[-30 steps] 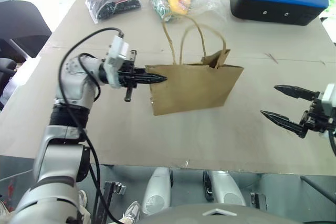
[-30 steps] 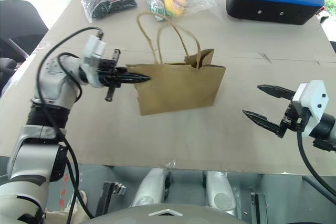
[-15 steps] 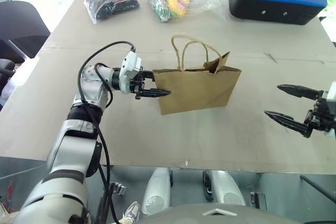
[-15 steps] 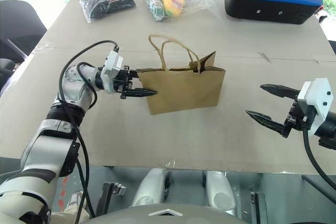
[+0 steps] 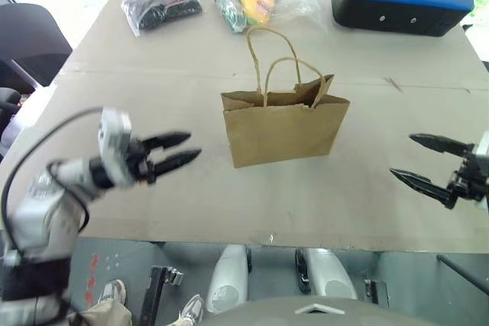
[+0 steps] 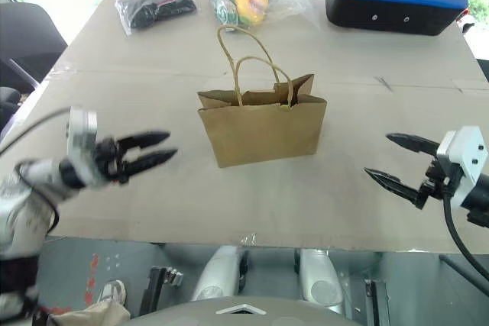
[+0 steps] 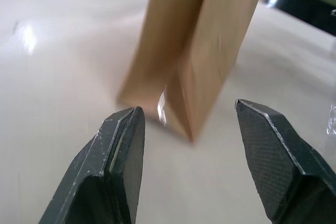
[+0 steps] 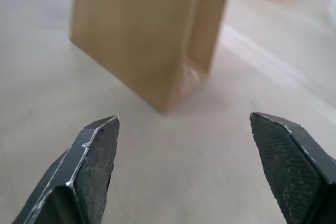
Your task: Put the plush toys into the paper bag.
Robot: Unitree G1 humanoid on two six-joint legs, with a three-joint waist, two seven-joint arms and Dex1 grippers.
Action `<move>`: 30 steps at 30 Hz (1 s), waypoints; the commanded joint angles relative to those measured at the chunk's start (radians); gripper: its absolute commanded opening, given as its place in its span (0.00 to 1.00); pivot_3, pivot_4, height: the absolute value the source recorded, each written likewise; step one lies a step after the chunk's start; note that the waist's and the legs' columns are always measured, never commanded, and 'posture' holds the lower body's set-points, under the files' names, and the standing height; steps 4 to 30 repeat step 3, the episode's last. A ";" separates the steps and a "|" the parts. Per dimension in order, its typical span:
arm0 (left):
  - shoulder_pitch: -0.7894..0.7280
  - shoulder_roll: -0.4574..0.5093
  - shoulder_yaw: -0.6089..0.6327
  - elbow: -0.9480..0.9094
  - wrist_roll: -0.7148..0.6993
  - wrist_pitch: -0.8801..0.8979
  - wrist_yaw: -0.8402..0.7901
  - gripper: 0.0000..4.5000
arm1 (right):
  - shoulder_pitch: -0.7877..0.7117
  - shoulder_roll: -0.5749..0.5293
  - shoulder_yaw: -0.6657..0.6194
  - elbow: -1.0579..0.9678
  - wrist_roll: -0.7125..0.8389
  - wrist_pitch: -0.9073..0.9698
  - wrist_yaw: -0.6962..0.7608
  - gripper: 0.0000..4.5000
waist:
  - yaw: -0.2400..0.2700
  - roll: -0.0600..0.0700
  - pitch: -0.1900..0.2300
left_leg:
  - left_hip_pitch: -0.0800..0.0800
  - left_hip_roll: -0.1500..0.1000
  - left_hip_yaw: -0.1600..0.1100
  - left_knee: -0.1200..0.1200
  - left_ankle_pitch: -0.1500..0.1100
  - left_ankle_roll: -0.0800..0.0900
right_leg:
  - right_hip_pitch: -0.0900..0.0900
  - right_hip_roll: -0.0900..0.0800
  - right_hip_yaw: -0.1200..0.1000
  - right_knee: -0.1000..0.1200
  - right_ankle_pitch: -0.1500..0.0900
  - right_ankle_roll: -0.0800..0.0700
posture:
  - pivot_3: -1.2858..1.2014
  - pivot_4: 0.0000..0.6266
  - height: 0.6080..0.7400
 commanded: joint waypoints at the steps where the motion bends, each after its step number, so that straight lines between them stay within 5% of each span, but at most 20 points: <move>1: 0.108 -0.018 0.079 -0.103 -0.003 -0.005 0.050 0.67 | 0.047 0.010 -0.057 0.014 -0.027 -0.048 0.006 0.86 | 0.010 0.000 0.000 | 0.001 0.000 0.000 0.000 0.000 0.000 | 0.001 0.000 0.000 0.000 0.000 0.000 | 0.52 0.24 1.00; 30: 0.138 -0.032 0.082 -0.087 0.005 -0.026 0.054 0.67 | 0.071 0.018 -0.059 0.035 -0.039 -0.064 0.014 0.86 | 0.012 0.000 0.000 | 0.003 0.000 0.001 0.000 0.000 0.000 | 0.002 0.000 0.001 0.000 0.000 -0.001 | 0.52 0.24 1.00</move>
